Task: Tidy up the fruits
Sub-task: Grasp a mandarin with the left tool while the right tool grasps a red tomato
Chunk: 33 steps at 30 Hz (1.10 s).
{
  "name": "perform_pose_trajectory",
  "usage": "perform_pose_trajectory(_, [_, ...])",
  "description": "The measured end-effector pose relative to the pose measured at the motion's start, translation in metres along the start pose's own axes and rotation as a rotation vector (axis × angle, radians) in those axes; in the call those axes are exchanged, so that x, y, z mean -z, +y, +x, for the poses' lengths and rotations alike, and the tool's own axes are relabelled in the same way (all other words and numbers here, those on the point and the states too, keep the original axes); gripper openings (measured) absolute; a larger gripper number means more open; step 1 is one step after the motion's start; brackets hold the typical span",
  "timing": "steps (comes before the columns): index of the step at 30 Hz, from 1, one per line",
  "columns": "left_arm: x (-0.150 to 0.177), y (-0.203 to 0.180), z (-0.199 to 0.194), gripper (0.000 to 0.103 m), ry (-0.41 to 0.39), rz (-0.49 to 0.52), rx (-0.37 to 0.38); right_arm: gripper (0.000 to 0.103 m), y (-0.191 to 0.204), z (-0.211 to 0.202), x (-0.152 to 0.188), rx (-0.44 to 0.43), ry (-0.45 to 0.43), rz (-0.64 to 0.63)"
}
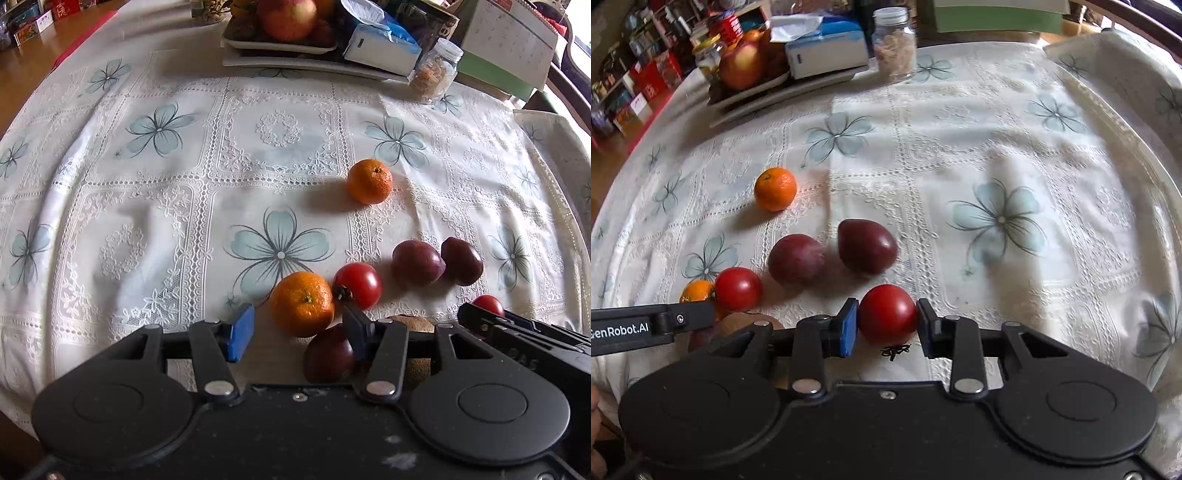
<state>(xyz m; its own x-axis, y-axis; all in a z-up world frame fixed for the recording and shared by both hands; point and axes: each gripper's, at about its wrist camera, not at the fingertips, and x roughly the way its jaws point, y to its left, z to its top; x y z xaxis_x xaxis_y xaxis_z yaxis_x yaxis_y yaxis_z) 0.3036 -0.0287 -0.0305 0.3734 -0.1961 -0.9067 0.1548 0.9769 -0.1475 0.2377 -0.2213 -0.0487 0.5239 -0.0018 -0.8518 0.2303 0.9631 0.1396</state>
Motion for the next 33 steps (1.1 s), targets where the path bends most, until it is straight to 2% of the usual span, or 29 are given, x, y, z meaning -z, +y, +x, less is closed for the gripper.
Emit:
perform_pose_trajectory(5, [0.003, 0.002, -0.001, 0.054, -0.019, 0.003, 0.014, 0.042, -0.013, -0.006, 0.004, -0.031, -0.024, 0.041])
perform_pose_trajectory(11, [0.002, 0.003, 0.004, 0.054, -0.017, -0.024, 0.027, 0.043, -0.016, -0.015, 0.002, -0.059, -0.073, 0.017])
perform_pose_trajectory(21, [0.000, -0.006, 0.019, 0.053, -0.009, -0.003, 0.022, 0.043, -0.018, -0.004, -0.005, -0.095, -0.045, 0.026])
perform_pose_trajectory(23, [0.001, -0.005, 0.018, 0.050, -0.021, -0.003, 0.015, 0.043, -0.018, -0.002, -0.004, -0.093, -0.036, 0.028])
perform_pose_trajectory(24, [0.001, -0.005, 0.018, 0.041, -0.029, -0.006, 0.011, 0.043, -0.017, -0.001, -0.004, -0.093, -0.034, 0.026])
perform_pose_trajectory(29, [-0.001, 0.005, 0.016, 0.040, -0.028, -0.066, 0.000, 0.043, -0.014, -0.004, -0.001, -0.077, -0.046, 0.010])
perform_pose_trajectory(33, [-0.001, 0.009, 0.005, 0.040, -0.069, -0.083, -0.019, 0.043, -0.016, -0.008, 0.000, -0.070, -0.052, 0.019])
